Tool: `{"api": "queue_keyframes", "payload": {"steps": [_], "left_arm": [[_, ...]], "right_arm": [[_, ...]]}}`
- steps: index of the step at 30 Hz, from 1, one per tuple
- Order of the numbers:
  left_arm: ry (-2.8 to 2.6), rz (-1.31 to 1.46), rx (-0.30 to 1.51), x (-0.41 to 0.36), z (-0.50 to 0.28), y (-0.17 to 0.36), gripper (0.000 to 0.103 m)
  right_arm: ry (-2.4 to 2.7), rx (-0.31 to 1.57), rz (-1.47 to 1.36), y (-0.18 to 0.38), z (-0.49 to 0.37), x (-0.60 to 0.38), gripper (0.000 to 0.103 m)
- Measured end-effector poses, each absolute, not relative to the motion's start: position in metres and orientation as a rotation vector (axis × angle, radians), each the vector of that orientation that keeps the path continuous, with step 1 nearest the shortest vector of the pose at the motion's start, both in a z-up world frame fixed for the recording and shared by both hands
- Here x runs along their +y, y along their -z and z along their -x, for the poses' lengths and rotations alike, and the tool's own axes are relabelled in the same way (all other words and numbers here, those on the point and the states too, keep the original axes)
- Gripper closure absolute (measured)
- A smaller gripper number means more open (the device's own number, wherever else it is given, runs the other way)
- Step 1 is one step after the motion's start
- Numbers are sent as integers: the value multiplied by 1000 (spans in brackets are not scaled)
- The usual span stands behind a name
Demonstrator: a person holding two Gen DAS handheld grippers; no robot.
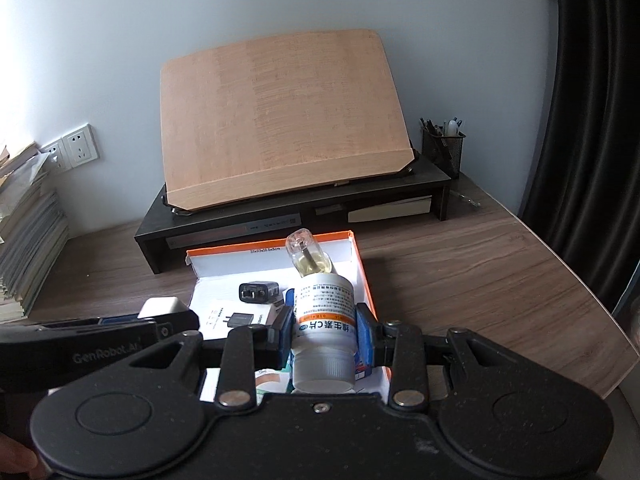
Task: Organize rigid objects
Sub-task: 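Carry the white charger and medicine bottle over the orange-rimmed box, then lower the white charger and medicine bottle into the box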
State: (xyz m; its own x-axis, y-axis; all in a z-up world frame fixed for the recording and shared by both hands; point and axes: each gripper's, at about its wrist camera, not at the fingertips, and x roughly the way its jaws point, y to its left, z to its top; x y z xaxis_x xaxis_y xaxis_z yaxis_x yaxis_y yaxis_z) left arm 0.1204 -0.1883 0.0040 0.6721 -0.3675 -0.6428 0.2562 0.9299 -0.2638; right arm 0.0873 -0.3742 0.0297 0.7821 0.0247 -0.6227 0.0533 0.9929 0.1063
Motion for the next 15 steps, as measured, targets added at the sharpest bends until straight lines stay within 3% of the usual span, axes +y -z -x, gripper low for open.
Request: {"api": "queue_keyframes", "payload": {"steps": [15], "left_arm": [[324,160,772,-196,-123,2,61]], "right_arm": [[-12,695,-109,-26,-72,-384,63]]}}
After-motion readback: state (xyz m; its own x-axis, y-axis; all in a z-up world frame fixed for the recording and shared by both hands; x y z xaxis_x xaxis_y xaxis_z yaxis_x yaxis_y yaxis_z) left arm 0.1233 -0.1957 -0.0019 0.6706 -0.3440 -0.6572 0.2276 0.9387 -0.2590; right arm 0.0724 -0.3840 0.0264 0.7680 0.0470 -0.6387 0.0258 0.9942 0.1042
